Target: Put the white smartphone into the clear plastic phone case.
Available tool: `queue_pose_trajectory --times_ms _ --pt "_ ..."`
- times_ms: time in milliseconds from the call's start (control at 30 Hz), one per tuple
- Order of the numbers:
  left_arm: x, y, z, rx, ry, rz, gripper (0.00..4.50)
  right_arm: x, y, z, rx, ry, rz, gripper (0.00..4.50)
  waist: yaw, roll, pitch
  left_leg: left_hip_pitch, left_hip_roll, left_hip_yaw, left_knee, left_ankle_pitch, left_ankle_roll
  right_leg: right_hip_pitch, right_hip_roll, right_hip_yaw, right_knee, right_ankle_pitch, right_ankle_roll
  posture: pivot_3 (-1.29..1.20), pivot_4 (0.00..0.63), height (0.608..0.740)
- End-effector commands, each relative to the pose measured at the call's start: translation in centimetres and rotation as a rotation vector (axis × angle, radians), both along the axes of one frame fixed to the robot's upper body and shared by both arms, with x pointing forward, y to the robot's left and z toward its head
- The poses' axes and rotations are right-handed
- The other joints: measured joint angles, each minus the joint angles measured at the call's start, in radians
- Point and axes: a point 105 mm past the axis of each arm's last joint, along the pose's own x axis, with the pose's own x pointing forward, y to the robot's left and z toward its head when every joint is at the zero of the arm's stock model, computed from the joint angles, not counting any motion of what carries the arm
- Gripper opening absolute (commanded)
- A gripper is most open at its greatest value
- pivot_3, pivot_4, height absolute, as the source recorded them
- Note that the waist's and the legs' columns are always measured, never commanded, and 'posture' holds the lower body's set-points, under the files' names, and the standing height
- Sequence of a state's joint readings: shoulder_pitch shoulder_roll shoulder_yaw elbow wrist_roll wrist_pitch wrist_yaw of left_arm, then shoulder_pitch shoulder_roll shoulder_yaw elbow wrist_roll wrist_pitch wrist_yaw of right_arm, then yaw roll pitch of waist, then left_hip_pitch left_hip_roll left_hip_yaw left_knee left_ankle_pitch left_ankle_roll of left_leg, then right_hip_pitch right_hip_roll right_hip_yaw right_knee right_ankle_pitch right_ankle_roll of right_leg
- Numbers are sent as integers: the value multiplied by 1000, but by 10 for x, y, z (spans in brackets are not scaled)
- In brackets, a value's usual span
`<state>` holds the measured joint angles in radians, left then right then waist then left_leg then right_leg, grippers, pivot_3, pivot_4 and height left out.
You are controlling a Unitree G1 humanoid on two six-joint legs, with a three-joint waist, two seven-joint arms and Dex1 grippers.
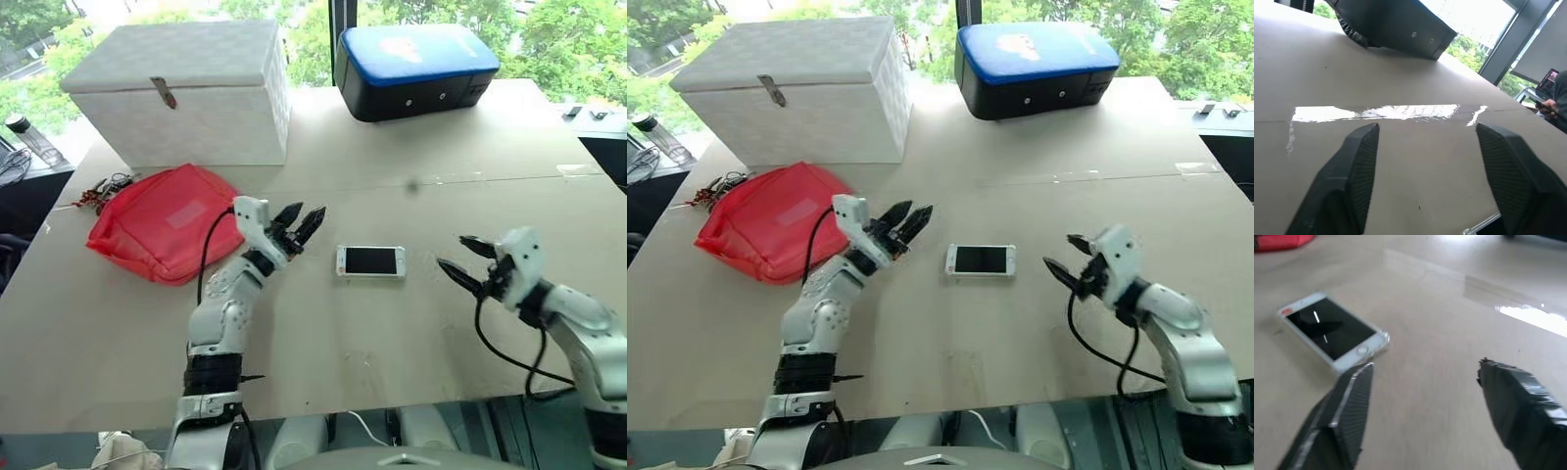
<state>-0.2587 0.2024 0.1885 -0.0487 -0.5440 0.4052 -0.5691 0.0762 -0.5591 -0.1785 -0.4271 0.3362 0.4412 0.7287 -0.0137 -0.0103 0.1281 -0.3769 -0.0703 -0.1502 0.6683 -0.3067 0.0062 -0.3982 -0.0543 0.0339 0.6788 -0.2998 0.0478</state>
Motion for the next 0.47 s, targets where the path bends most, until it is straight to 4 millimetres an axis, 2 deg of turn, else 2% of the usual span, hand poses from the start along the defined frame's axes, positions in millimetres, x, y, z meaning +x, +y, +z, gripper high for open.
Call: queue_pose_trajectory --times_ms 33,200,367,467 --pt "-22 5 11 62 -46 -35 4481 -14 -9 18 -11 -78 8 4500 1 1 1 0 0 0 0 0 0 0 0 0 1 0 0 0 150 740" --pt "-73 12 1 205 -19 -165 4481 -37 -24 21 -34 -126 -31 4500 2 4 4 1 1 1 -1 0 0 1 0 1 0 0 0 0 150 740" --pt "-109 28 -17 345 22 -167 4481 -50 -37 17 -41 -112 -80 4500 8 7 7 3 1 2 0 0 0 3 0 2 0 0 0 0 150 740" --pt "-123 32 -25 380 40 -172 4481 -54 -47 14 -46 -114 -118 4500 8 9 9 8 2 5 -2 -1 1 6 0 4 -1 0 0 0 150 740"
